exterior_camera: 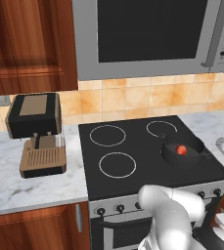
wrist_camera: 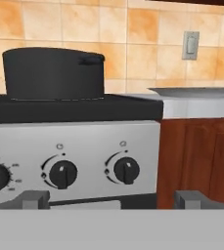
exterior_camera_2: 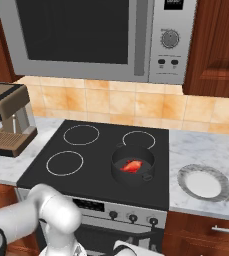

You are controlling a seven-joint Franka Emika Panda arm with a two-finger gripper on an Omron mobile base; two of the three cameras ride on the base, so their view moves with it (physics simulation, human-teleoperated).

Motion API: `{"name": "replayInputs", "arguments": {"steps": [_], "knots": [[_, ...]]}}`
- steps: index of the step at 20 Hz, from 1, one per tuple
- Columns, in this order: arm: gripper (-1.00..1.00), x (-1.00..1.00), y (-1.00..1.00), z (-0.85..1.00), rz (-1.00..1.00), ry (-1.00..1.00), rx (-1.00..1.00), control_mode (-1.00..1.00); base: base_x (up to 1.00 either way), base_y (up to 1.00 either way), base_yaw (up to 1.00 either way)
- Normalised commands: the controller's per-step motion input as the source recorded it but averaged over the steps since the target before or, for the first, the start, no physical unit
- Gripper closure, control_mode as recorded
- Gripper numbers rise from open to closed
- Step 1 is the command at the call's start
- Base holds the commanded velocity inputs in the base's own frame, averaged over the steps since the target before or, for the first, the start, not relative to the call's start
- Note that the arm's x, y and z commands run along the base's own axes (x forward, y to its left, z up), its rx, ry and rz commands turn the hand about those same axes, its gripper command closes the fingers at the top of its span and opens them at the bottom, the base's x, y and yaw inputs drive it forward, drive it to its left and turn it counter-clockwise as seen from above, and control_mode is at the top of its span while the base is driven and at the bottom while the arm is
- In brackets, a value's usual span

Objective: Retrieve the frozen meat and place it in the pot on a burner. Then turn the burner on.

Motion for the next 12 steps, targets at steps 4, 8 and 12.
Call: {"name": "replayInputs", "arguments": {"steps": [4, 8, 12], "knots": [[-1.00, 0.21, -0.06, -0.06, 0.01, -0.02, 0.00, -1.00, 0.00, 0.00, 0.00], [-1.00, 0.24, -0.05, -0.04, 0.03, -0.04, 0.00, -1.00, 0.00, 0.00, 0.00], [-1.00, 0.16, -0.04, -0.15, 0.03, -0.02, 0.00, -1.00, 0.00, 0.00, 0.00]]}}
